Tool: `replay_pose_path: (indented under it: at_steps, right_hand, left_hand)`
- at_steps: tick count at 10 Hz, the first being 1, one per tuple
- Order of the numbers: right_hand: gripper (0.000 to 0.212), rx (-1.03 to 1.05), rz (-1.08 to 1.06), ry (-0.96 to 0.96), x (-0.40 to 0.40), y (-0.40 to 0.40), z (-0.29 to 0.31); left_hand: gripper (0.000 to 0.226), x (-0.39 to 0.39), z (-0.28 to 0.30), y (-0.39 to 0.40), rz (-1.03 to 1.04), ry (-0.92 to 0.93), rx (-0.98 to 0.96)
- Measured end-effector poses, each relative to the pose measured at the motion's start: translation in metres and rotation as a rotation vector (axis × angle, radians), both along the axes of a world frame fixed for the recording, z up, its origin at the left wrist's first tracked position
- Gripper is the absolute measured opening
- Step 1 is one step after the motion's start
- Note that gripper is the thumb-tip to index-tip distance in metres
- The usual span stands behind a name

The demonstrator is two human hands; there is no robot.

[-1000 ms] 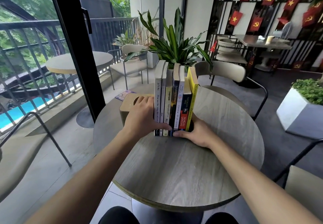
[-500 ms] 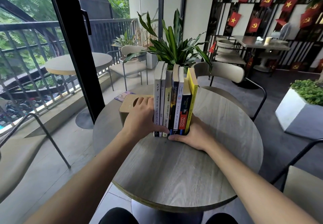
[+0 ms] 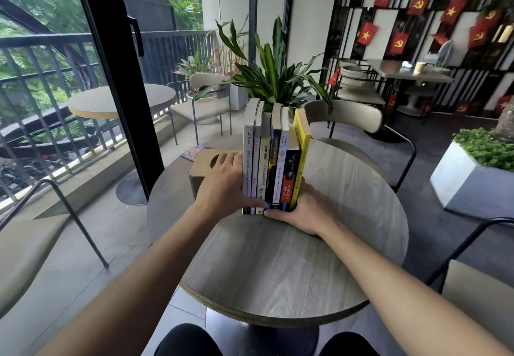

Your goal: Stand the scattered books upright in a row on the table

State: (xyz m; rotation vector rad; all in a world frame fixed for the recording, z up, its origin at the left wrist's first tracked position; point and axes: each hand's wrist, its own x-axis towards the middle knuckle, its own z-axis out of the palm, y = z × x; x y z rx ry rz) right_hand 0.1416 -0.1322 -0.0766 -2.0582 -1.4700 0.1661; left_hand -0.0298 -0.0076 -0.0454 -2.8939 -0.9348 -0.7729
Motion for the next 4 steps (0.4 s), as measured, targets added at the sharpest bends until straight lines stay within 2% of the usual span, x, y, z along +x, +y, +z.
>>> replay_pose_path:
  at_steps: [1,2,3,4]
  right_hand:
    - [0.119,0.049,-0.041,0.023,-0.003,-0.006,0.005]
    - [0.139,0.023,-0.102,0.031,-0.001,-0.013,0.003]
    - [0.138,0.009,-0.141,0.013,-0.009,-0.032,0.013]
    - [0.134,0.079,-0.13,-0.025,-0.012,-0.043,0.025]
  left_hand:
    - [0.125,-0.002,0.003,-0.003,0.035,0.027,0.026]
    - [0.134,-0.008,0.006,-0.008,0.087,-0.043,0.063]
    - [0.139,-0.016,0.015,-0.016,0.097,-0.119,0.118]
    - [0.14,-0.02,0.028,-0.024,0.099,-0.157,0.149]
